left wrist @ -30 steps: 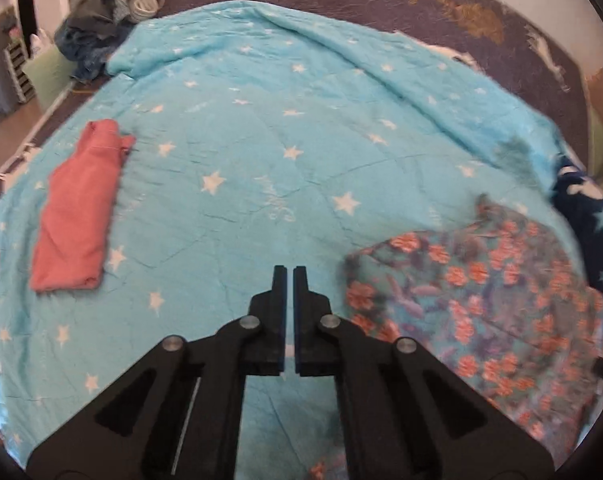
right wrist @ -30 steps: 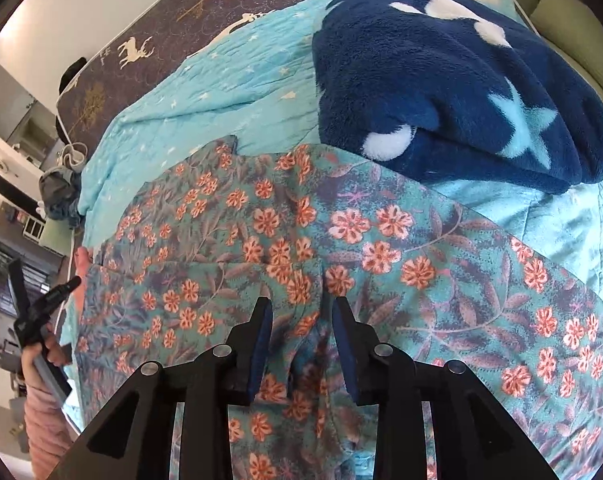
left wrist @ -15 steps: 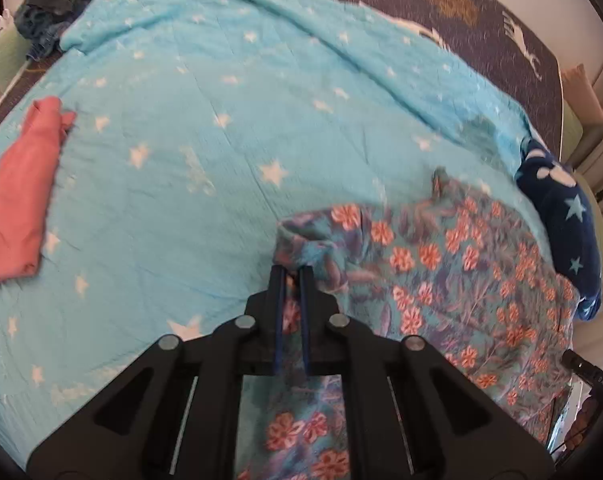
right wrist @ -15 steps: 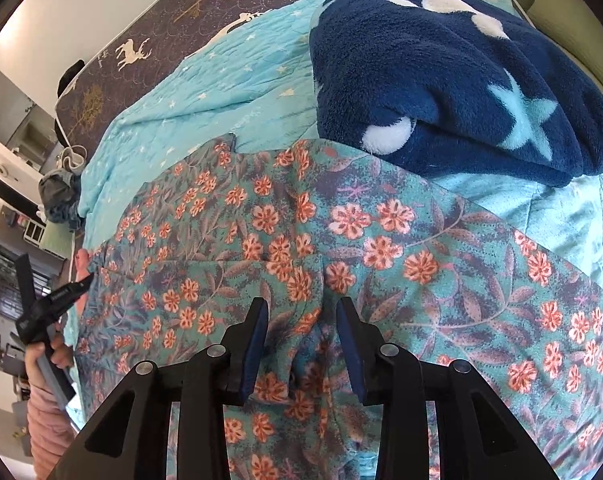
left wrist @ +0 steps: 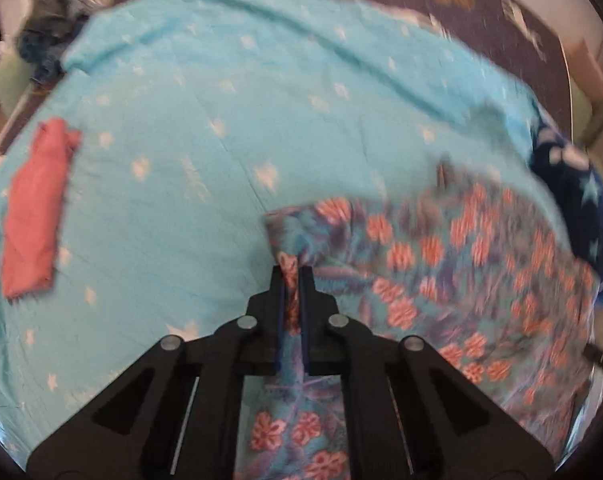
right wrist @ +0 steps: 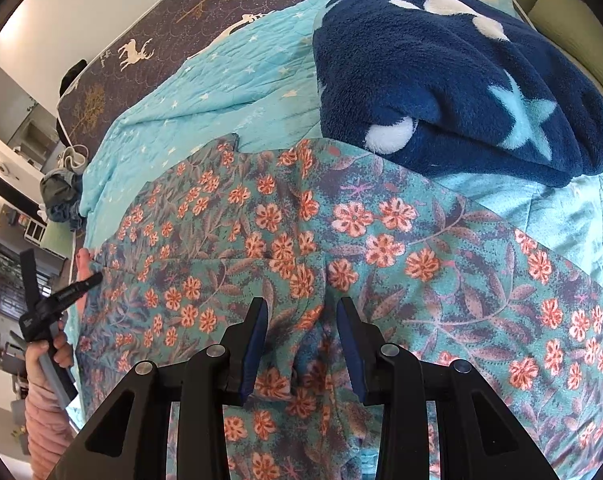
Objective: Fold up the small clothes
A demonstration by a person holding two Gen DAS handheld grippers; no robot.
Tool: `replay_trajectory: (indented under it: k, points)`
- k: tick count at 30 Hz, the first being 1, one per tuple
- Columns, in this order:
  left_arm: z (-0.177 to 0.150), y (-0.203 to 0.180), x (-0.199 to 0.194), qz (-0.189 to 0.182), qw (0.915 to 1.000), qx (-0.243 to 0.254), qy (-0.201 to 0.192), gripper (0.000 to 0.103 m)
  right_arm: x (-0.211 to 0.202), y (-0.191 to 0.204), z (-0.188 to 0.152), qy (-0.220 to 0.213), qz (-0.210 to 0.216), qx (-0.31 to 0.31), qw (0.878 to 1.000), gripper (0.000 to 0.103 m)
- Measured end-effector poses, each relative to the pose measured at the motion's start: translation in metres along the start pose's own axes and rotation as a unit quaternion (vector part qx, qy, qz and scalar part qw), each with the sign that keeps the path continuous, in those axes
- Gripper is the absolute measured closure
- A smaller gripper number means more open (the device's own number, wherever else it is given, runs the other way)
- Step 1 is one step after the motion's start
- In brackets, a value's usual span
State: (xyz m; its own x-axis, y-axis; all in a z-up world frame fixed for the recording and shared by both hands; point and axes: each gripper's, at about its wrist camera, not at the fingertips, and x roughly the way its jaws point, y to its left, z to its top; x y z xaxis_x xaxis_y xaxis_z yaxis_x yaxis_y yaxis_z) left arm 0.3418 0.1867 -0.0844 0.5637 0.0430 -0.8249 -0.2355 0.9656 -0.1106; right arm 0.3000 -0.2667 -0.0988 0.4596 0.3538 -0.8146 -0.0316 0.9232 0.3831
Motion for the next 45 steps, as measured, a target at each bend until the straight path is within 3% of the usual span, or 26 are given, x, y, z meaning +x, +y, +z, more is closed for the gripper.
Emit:
replay_trajectory:
  k: [2, 5, 9, 13, 16, 20, 21, 22, 24, 26, 27, 29, 30, 32, 33, 37, 41, 45]
  points:
    - [0.007, 0.017, 0.0, 0.04, 0.999, -0.016, -0.011, 0.1, -0.002, -0.001, 0.0, -0.004, -0.002, -0.002, 1.0, 0.067]
    - [0.004, 0.042, 0.011, 0.058, 0.9975, -0.04, 0.008, 0.102, -0.004, -0.003, -0.002, -0.004, 0.01, 0.001, 1.0, 0.066]
    - [-0.008, 0.048, -0.004, 0.013, 0.9986, -0.05, -0.003, 0.1, -0.008, -0.005, -0.007, -0.002, 0.038, 0.0, 0.999, 0.064]
    - [-0.013, 0.029, -0.026, 0.025, 0.9993, -0.01, -0.025, 0.079, -0.014, -0.001, -0.018, 0.018, 0.085, -0.001, 0.996, 0.061]
    - [-0.02, 0.014, -0.043, 0.007, 0.999, 0.027, -0.035, 0.071, -0.013, 0.007, -0.024, 0.033, 0.101, -0.011, 0.994, 0.058]
    - [-0.038, -0.005, -0.037, -0.02, 0.9983, 0.055, -0.007, 0.061, 0.016, 0.012, -0.021, 0.065, 0.098, 0.016, 0.993, 0.053]
    - [-0.042, -0.007, -0.033, -0.011, 0.998, 0.062, 0.0, 0.061, 0.019, 0.013, -0.02, 0.061, 0.093, 0.018, 0.994, 0.06]
    - [-0.049, -0.009, -0.026, 0.007, 0.9974, 0.072, 0.01, 0.061, 0.019, 0.016, -0.02, 0.055, 0.076, 0.012, 0.996, 0.096]
    - [-0.06, -0.009, -0.019, 0.047, 0.9945, 0.091, 0.018, 0.061, 0.01, 0.021, -0.023, 0.058, 0.039, 0.004, 0.998, 0.097]
    - [-0.071, -0.006, -0.021, 0.086, 0.9888, 0.122, -0.004, 0.039, -0.001, 0.02, -0.027, 0.064, 0.015, 0.017, 0.998, 0.097]
    - [-0.077, -0.003, -0.027, 0.114, 0.984, 0.135, -0.02, 0.036, -0.003, 0.016, -0.028, 0.067, 0.005, 0.021, 0.998, 0.097]
    - [-0.082, 0.002, -0.036, 0.125, 0.9819, 0.141, -0.021, 0.036, -0.005, 0.006, -0.029, 0.06, -0.052, 0.022, 0.997, 0.095]
    - [-0.085, 0.005, -0.044, 0.125, 0.9823, 0.139, -0.02, 0.036, -0.007, 0.001, -0.031, 0.056, -0.068, 0.023, 0.996, 0.095]
    - [-0.093, 0.014, -0.062, 0.116, 0.9839, 0.134, -0.026, 0.036, -0.023, -0.009, -0.043, 0.048, -0.032, 0.036, 0.998, 0.092]
    - [-0.098, 0.019, -0.073, 0.108, 0.9847, 0.133, -0.03, 0.036, -0.03, -0.01, -0.048, 0.044, -0.024, 0.032, 0.998, 0.086]
    - [-0.118, 0.039, -0.101, 0.082, 0.9898, 0.114, -0.024, 0.036, -0.064, -0.019, -0.073, 0.018, -0.031, 0.016, 0.999, 0.081]
    - [-0.127, 0.035, -0.121, 0.032, 0.9949, 0.091, -0.031, 0.036, -0.088, -0.063, -0.091, -0.001, 0.0, 0.09, 0.996, 0.08]
    - [-0.128, -0.006, -0.131, 0.002, 0.9904, 0.131, -0.044, 0.036, -0.113, -0.129, -0.124, -0.032, 0.0, 0.194, 0.98, 0.079]
